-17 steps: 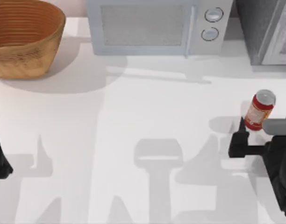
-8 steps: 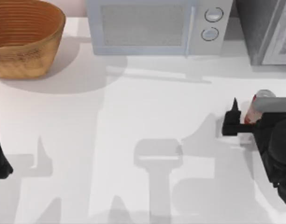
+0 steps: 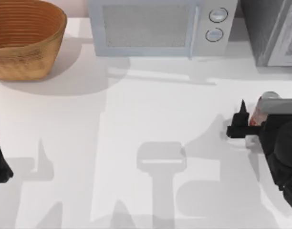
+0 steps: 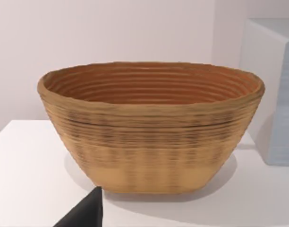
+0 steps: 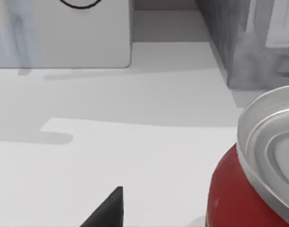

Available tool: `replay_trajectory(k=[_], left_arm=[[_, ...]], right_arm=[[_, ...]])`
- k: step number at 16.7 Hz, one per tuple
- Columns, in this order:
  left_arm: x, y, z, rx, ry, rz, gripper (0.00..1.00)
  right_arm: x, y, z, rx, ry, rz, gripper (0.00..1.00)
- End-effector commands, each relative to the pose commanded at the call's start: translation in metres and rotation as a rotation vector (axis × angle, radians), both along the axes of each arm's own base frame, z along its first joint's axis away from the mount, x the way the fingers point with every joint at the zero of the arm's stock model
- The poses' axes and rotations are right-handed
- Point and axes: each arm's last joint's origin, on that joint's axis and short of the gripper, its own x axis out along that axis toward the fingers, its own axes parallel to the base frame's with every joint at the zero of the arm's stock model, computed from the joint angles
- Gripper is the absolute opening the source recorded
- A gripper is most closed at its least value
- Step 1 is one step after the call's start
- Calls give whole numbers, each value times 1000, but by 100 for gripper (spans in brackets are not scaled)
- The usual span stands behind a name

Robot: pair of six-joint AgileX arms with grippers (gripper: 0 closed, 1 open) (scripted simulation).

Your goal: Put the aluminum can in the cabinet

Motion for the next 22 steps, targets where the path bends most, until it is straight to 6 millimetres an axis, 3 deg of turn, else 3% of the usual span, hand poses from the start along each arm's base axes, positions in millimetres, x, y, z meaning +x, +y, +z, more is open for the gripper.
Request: replay_trajectory(k=[9,19,22], left_arm=[[0,0,0,0,0,0,100],[0,0,0,0,0,0,100],[0,0,0,0,0,0,100]], right_arm=[[0,0,0,0,0,0,2],[0,0,1,1,-1,0,0],[5,1,13,-2,-10,-2,0]])
